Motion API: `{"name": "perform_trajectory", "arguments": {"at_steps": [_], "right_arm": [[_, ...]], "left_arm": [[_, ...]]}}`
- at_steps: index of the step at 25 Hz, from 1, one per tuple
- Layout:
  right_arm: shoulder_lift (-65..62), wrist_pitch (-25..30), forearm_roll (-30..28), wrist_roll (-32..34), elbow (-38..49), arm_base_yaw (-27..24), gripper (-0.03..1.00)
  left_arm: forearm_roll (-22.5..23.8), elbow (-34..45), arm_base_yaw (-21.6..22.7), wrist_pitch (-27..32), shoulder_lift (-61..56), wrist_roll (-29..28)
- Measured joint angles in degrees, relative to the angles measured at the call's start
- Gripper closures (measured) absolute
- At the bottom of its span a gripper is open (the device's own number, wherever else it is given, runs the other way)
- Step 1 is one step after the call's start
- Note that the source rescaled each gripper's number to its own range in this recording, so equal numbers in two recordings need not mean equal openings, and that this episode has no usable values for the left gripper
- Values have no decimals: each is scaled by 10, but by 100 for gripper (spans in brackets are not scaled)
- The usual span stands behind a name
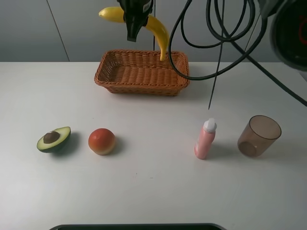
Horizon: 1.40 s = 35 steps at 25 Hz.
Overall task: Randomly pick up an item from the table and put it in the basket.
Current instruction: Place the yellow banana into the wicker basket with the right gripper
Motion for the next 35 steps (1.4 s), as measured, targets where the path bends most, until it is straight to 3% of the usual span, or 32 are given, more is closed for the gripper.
{"name": "perform_trajectory", "arguments": {"at_steps": [17, 18, 21, 22, 25, 31, 35], "right_arm": [[100, -55, -12, -29, 0, -15, 96], [100, -55, -11, -26, 0, -15, 88], [100, -61, -10, -11, 0, -15, 15], [100, -62, -10, -6, 0, -15, 6], [100, -55, -10, 2, 0, -15, -2], [70, -20, 27, 39, 0, -15, -3], [-8, 27, 75, 106, 0, -16, -3]], "left_arm": [[1, 0, 0, 0, 0, 0], [1, 0, 0, 0, 0, 0], [2, 0, 0, 0, 0, 0], [2, 0, 0, 0, 0, 0], [2, 0, 0, 0, 0, 0], [2, 0, 0, 0, 0, 0], [2, 0, 0, 0, 0, 0]]}}
